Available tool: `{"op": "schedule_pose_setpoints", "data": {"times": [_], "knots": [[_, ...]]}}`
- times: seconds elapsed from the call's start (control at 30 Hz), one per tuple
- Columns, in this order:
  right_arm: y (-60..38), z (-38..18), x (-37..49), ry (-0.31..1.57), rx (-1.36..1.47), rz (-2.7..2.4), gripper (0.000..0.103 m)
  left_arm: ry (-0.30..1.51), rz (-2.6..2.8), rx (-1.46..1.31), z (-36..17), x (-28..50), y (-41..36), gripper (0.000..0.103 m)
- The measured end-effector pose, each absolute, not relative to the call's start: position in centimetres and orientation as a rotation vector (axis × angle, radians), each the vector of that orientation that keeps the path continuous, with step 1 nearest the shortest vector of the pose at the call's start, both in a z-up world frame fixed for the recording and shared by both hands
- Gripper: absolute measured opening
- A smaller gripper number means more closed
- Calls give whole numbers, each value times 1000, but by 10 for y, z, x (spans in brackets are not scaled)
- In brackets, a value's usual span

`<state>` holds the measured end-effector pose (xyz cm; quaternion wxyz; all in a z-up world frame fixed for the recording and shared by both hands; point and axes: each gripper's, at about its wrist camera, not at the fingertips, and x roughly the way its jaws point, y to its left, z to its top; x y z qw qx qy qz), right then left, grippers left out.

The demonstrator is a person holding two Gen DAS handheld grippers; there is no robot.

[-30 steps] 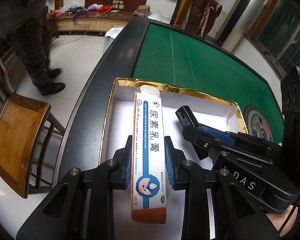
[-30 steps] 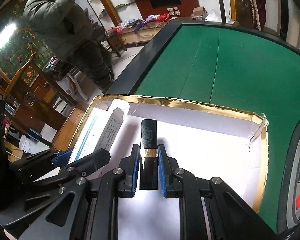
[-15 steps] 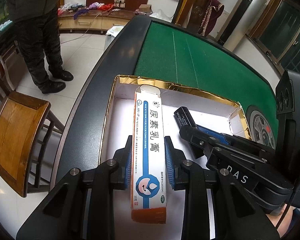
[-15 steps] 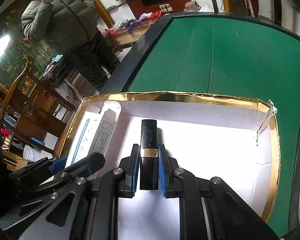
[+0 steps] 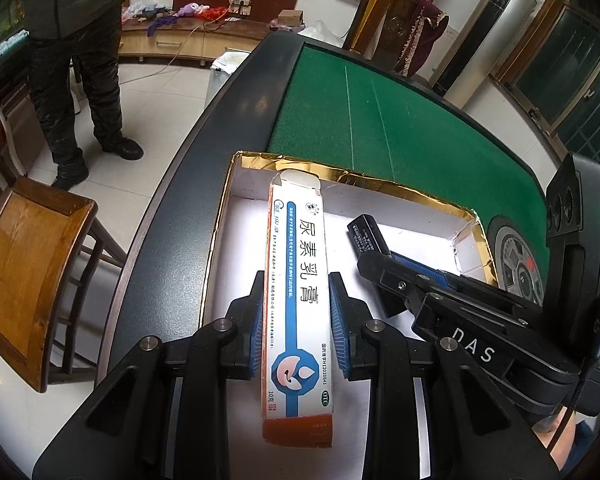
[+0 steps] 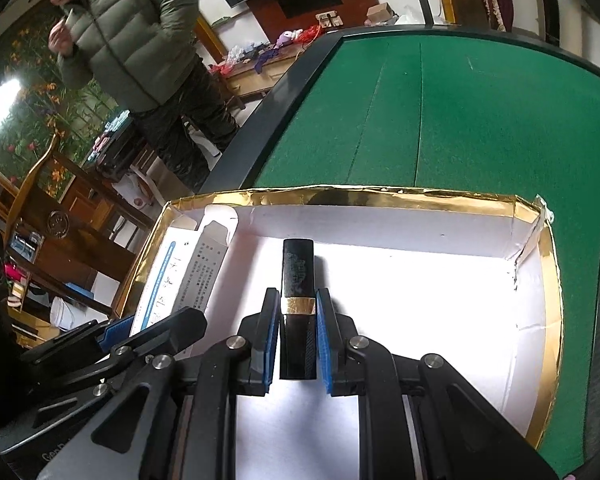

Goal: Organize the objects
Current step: 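Lower the cream box and open the left gripper while the right releases the black tube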

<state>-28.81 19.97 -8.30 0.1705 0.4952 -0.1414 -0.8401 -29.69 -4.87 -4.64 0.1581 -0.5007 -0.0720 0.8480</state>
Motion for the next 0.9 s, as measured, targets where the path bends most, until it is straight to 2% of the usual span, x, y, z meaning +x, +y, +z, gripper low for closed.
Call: {"op": "schedule_pose_setpoints", "data": {"times": [0.43, 0.9], "knots": [[204, -82, -288, -457, 1396, -2381, 17, -249, 2409, -1434, -44, -299, -52, 28], [193, -80, -282, -416, 1408, -2300, 17, -286, 2403, -1414, -40, -296, -55, 28]]}}
